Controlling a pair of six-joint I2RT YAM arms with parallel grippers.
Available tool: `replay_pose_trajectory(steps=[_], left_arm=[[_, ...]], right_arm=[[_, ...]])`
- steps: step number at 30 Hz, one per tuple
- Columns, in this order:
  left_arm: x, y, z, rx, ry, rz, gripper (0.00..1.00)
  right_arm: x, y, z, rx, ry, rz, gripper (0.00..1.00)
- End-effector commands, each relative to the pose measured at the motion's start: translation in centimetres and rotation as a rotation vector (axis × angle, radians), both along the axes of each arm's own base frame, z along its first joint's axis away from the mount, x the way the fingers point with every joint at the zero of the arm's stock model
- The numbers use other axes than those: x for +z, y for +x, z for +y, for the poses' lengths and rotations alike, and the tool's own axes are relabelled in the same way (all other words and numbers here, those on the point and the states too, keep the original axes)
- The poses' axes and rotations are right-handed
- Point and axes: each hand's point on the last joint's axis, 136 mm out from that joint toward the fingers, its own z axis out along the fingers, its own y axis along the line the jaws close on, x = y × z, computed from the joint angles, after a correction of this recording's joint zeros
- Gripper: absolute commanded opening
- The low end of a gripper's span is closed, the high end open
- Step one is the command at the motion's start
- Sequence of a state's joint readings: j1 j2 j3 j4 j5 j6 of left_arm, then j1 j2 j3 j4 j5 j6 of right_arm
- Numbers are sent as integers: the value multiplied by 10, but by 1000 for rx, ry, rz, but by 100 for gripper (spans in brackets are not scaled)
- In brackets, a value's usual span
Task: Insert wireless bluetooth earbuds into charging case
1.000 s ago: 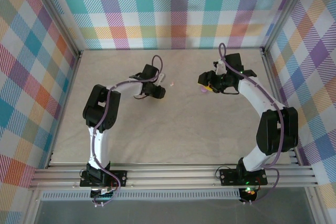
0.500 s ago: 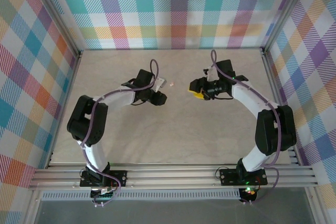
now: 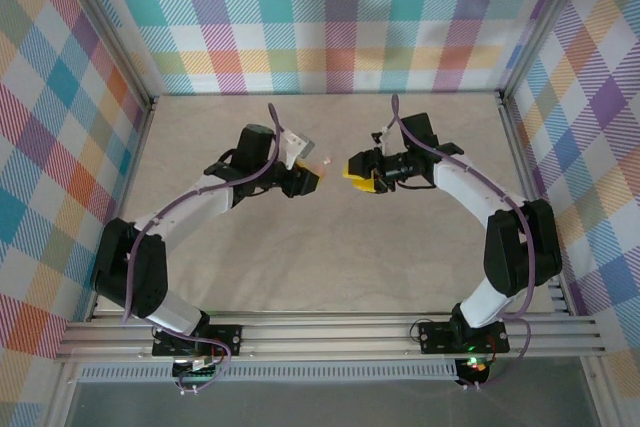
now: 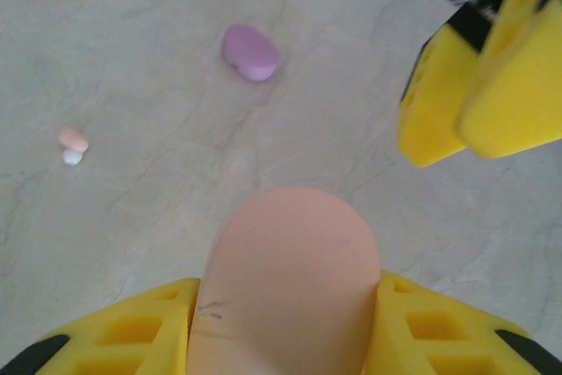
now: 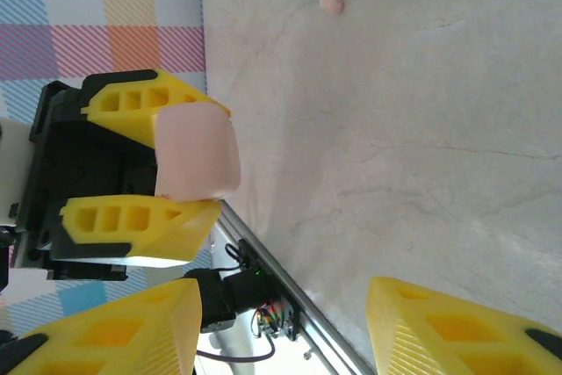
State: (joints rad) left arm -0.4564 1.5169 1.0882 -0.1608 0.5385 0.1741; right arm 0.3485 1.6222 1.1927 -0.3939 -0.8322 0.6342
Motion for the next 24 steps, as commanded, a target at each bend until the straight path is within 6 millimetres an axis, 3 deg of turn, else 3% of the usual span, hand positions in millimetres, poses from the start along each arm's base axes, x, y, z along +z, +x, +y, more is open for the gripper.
replay_pose_trajectory(steps=[1,11,24], left_arm=[[13,-13,-8,-69,-47,-23,33],[20,-21,-20,-122,-52,-29,33],[25,-32,-31,-176,-81,-2,32]], right_arm=[[32,-4,14,47,75,-41,54],[43,-4,22,44,115,-36,54],[42,-8,33,85,121,-45,57]])
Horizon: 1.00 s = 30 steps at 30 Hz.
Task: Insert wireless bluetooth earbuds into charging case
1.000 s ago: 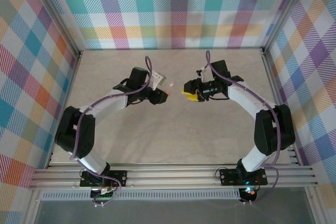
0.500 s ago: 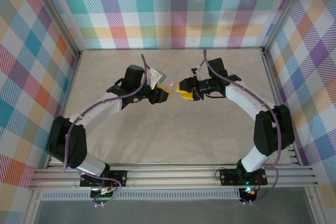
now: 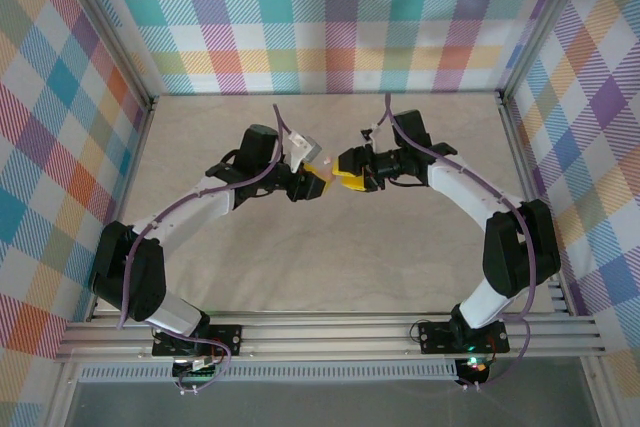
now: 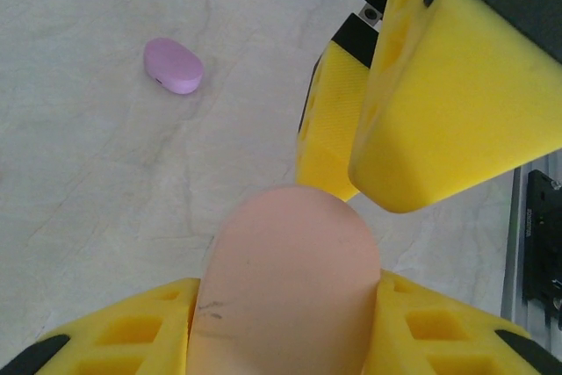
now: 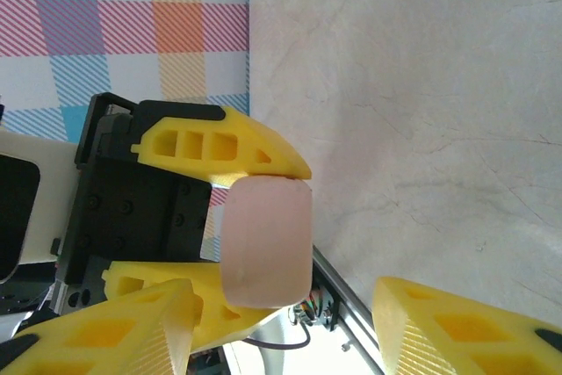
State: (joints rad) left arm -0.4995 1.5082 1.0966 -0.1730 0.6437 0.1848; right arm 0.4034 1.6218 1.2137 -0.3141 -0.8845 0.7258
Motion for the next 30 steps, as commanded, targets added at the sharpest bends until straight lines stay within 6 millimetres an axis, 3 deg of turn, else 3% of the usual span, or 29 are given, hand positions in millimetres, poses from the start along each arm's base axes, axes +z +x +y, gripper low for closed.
replay_pose_trajectory(steps=[1,16,25,30], left_arm=[[14,-6,-8,-47,-28,-20,32],[34,-9,-14,-72,-67,-32,32],[39,-9,-13,-63,-75,-54,33],[45,-8,-8,-34,-83,-94,55]], right_arm=[[20,0,9,37,45,-49,57],[16,-7,20,70,44,-31,56],[22,-7,23,73,82,-14,27],[23,-6,23,53,94,-2,21]])
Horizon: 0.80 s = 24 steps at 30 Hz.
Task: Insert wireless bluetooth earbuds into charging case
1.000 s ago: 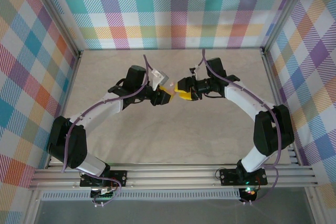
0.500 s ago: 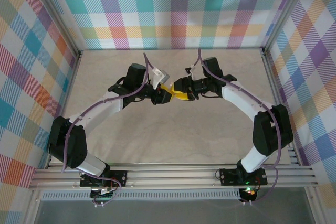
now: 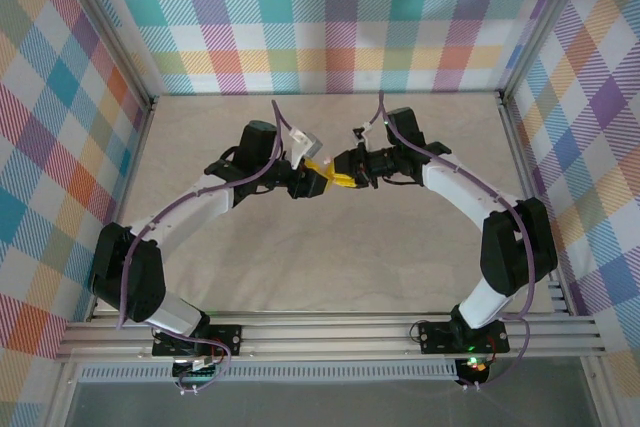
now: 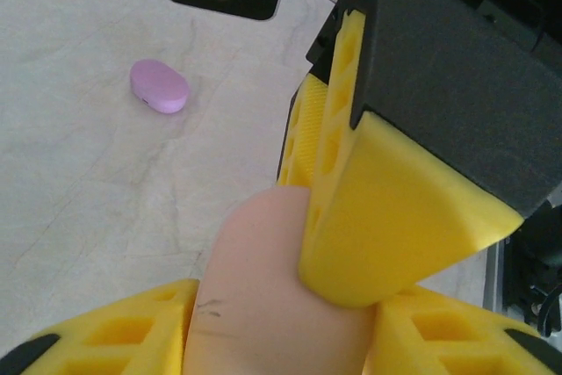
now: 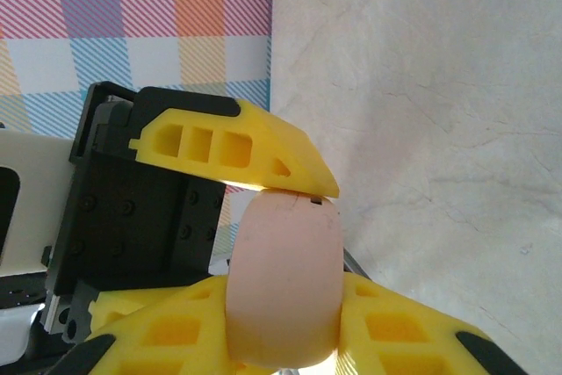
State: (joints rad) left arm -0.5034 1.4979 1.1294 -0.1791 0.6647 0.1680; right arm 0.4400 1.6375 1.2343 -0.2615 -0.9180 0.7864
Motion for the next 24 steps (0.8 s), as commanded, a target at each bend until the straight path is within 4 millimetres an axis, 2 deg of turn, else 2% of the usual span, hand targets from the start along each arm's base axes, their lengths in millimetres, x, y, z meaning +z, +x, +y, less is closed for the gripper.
replay_pose_trajectory(steps=[1,3,4,7,11,15,18,21,24], left_arm=[[29,-7,-1,-5,-50,-96,60],[35,-3,6,50,-42,-138,70],[37,0,11,84,-34,-158,72],[51,3,27,174,-19,-221,76],[74,-1,47,262,-40,-300,82],[82,-5,60,317,-70,-316,84],[82,-9,62,304,-121,-336,84],[74,-3,65,306,-192,-321,84],[74,-1,59,264,-297,-319,84]], right_arm=[[13,0,5,7,52,-17,21],[18,4,3,-20,59,-23,21],[21,6,1,-36,64,-30,21],[37,14,-8,-116,87,-42,23],[68,24,-19,-221,147,-98,23],[92,26,-22,-259,202,-143,23],[98,26,-22,-263,234,-157,23],[98,25,-21,-267,272,-137,24],[95,26,-20,-272,302,-110,24]])
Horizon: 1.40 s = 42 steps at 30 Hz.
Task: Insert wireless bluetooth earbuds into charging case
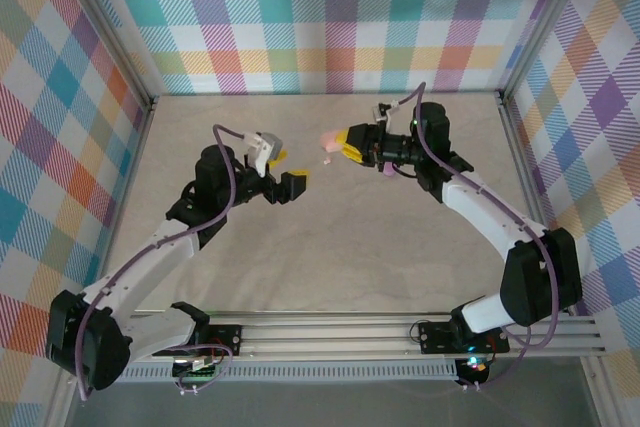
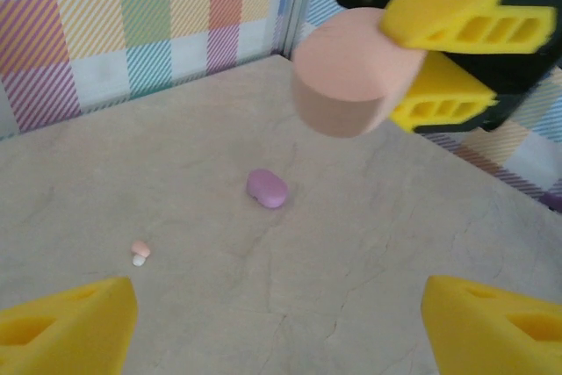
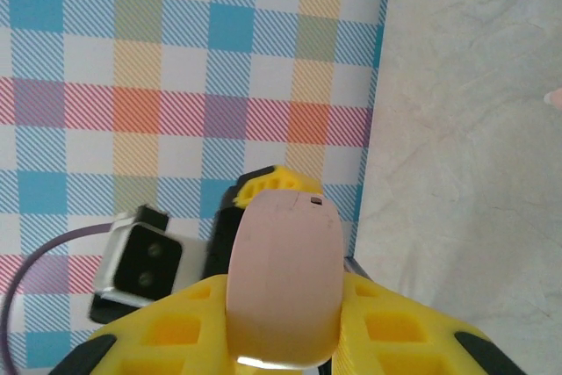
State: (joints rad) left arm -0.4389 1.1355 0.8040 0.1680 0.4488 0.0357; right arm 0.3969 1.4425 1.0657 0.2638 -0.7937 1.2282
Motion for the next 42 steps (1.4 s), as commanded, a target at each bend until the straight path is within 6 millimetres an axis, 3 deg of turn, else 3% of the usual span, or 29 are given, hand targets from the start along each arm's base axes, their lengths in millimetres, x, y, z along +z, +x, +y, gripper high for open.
replay_pose_trajectory(steps=[1,14,22,33,42], left_arm=[[23,0,-10,-81,-158,-112,84],[46,-4,-29,-213,-245,-326,84],[51,-3,-35,-256,-235,-387,81],[55,-4,-42,-312,-230,-380,74],[48,2,-45,-309,-236,-346,74]], right_arm=[[14,1,2,-1,72,-15,24],[5,-5,15,49,85,28,25],[15,-10,21,95,99,17,25],[23,-15,23,117,117,9,25],[25,-19,23,123,119,7,25]])
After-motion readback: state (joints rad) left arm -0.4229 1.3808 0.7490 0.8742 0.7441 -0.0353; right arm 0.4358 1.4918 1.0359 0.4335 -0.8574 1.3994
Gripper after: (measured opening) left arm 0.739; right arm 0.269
